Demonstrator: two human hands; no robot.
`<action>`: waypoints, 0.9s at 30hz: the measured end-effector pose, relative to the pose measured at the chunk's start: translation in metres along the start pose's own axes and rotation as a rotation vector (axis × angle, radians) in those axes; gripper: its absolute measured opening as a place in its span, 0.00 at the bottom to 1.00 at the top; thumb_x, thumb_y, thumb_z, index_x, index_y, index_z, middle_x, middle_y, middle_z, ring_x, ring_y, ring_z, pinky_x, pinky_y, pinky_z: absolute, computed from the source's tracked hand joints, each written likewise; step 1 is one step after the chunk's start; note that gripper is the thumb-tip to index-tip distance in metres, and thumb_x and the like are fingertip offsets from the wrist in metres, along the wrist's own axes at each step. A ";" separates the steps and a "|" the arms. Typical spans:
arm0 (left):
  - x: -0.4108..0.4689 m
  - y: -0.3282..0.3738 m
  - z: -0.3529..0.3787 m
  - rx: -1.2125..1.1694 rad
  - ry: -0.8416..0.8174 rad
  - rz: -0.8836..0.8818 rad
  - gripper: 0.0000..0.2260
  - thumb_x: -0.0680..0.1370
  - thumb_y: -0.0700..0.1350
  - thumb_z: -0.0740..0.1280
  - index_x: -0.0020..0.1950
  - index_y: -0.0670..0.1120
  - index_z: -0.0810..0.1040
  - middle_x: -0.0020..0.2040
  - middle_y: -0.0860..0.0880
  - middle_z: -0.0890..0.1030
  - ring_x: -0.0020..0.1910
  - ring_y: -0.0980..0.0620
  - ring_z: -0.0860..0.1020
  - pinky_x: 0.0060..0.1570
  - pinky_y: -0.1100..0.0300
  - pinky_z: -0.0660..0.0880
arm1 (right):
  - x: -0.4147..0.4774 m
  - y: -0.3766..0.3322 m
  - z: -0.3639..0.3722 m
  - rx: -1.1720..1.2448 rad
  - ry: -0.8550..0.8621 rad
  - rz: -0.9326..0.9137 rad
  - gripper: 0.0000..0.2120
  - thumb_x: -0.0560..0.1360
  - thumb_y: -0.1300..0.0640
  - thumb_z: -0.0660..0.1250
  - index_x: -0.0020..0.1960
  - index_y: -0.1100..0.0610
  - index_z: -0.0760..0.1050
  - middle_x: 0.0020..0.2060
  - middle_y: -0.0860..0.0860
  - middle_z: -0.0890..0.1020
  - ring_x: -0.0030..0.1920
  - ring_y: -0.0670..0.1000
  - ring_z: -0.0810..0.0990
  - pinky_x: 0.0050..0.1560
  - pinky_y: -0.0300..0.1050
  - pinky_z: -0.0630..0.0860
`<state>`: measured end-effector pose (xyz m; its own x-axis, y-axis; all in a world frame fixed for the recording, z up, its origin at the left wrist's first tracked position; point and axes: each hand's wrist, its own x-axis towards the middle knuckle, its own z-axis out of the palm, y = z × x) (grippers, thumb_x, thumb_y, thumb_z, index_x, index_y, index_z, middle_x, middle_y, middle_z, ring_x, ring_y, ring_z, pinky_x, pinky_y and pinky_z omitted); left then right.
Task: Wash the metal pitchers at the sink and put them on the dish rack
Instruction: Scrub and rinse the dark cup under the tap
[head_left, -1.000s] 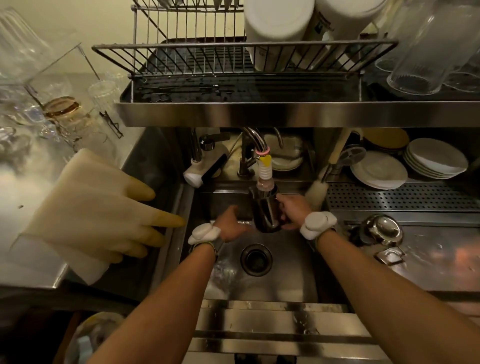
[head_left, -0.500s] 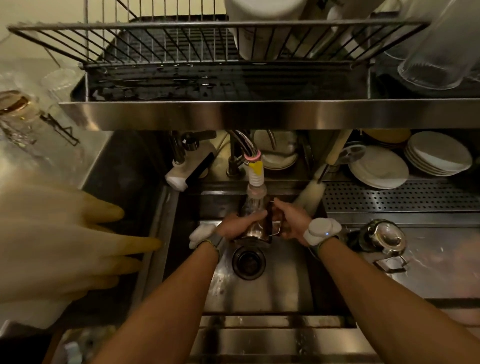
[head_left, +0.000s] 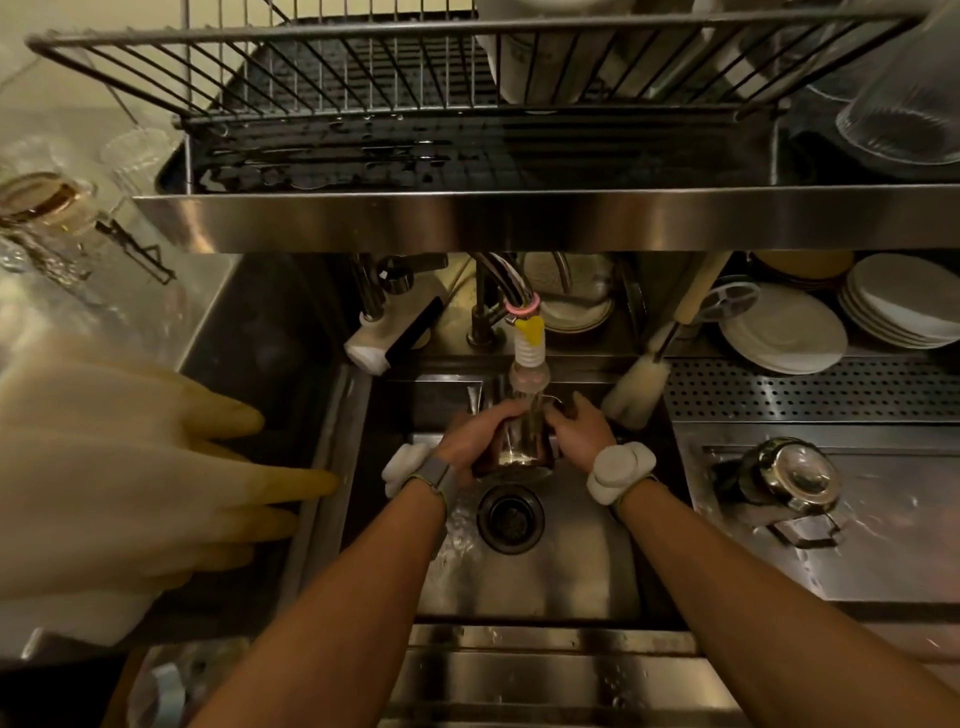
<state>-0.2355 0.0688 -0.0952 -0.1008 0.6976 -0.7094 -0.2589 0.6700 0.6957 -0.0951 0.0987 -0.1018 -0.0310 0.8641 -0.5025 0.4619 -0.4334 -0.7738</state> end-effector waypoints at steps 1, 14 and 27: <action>0.000 0.001 0.004 0.031 0.059 0.039 0.31 0.63 0.55 0.79 0.60 0.41 0.75 0.49 0.42 0.84 0.42 0.47 0.84 0.35 0.58 0.81 | -0.002 0.000 -0.002 -0.021 0.016 -0.033 0.24 0.78 0.49 0.63 0.70 0.61 0.68 0.65 0.58 0.75 0.65 0.60 0.74 0.67 0.53 0.70; -0.012 0.004 -0.009 0.232 0.170 0.113 0.20 0.81 0.56 0.55 0.65 0.44 0.72 0.59 0.41 0.78 0.50 0.44 0.77 0.42 0.57 0.73 | -0.012 -0.002 0.012 0.196 -0.267 0.057 0.43 0.54 0.42 0.80 0.64 0.57 0.72 0.54 0.54 0.82 0.51 0.54 0.83 0.54 0.47 0.79; -0.018 -0.009 -0.030 0.351 0.286 0.142 0.16 0.80 0.57 0.58 0.49 0.45 0.77 0.53 0.42 0.80 0.56 0.44 0.77 0.59 0.52 0.71 | -0.005 0.005 0.018 0.222 -0.019 0.074 0.54 0.48 0.35 0.76 0.69 0.56 0.68 0.57 0.51 0.81 0.54 0.53 0.81 0.59 0.51 0.78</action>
<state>-0.2601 0.0427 -0.0923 -0.3853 0.7238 -0.5725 0.1116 0.6524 0.7496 -0.1090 0.0876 -0.1100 -0.0217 0.8240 -0.5662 0.2568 -0.5428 -0.7997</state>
